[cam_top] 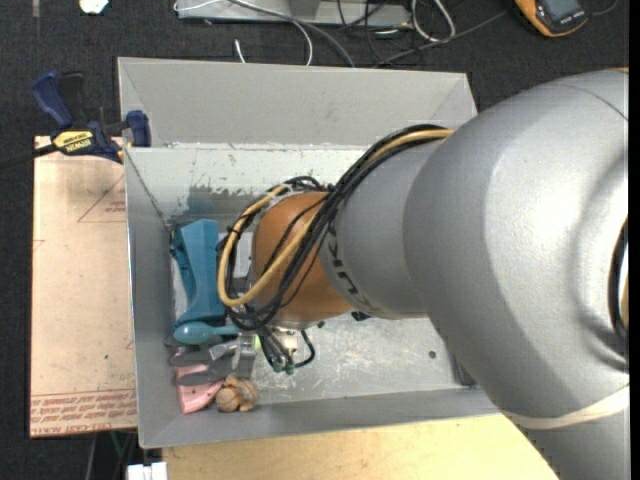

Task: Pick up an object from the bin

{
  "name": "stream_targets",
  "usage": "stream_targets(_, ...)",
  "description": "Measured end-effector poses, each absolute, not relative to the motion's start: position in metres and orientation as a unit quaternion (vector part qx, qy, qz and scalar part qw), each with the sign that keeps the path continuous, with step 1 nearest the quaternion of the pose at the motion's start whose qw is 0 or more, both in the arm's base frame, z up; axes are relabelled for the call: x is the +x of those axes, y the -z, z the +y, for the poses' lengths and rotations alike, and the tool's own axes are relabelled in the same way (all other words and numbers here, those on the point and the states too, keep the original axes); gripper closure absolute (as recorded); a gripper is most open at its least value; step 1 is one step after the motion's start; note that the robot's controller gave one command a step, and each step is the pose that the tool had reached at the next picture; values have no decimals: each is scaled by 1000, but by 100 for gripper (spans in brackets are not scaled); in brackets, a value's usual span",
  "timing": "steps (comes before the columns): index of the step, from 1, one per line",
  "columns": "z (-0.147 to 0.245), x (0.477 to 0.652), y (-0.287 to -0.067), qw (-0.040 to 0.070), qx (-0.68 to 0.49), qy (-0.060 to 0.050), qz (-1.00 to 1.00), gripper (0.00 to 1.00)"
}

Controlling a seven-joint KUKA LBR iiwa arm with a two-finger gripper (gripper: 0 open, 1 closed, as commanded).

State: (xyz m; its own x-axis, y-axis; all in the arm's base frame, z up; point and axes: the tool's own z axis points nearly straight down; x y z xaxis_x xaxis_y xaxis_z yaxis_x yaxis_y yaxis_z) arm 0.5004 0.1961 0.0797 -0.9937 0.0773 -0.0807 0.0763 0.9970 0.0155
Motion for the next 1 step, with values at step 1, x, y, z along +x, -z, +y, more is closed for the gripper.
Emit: stream_targets(1,195,499,-92,33,43,-3,999,100)
